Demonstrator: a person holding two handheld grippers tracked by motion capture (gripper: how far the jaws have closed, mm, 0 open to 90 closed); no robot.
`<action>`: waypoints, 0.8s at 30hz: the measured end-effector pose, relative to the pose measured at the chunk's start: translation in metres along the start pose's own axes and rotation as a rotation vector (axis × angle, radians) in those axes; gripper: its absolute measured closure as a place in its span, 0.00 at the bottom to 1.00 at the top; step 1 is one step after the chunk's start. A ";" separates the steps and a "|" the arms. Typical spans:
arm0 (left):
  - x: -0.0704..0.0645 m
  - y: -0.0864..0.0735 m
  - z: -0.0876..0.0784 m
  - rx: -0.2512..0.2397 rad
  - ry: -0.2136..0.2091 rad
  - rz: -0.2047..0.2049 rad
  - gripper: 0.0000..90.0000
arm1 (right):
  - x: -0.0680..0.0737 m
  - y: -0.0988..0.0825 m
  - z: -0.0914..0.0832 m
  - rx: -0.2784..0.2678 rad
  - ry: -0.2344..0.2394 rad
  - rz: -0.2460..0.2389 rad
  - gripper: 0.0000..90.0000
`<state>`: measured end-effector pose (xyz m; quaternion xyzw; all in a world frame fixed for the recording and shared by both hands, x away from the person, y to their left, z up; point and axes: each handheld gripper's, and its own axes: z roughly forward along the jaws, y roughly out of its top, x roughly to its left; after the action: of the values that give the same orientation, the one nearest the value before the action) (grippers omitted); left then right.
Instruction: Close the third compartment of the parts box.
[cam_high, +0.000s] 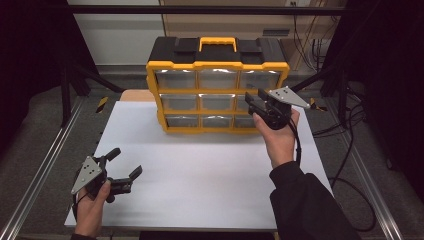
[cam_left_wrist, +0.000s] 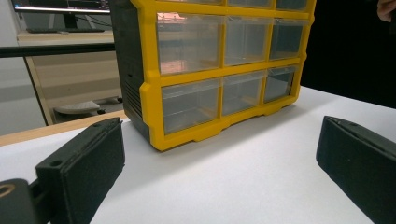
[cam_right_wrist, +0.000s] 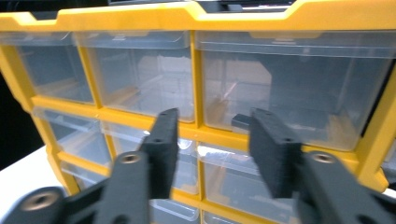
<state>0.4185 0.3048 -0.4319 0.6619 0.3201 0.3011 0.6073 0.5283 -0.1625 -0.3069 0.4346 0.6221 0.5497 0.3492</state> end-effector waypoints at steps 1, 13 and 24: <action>0.000 0.000 0.000 -0.001 0.000 -0.001 0.01 | 0.000 0.000 0.000 0.003 0.014 -0.004 0.46; 0.002 0.000 -0.002 0.000 0.007 -0.005 0.01 | -0.003 -0.003 -0.012 0.009 0.090 -0.015 0.13; 0.002 0.000 -0.002 0.000 0.012 -0.007 0.01 | -0.012 -0.005 -0.022 0.014 0.091 -0.008 0.13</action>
<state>0.4179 0.3077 -0.4318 0.6590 0.3258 0.3029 0.6065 0.5119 -0.1818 -0.3087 0.4091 0.6429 0.5630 0.3199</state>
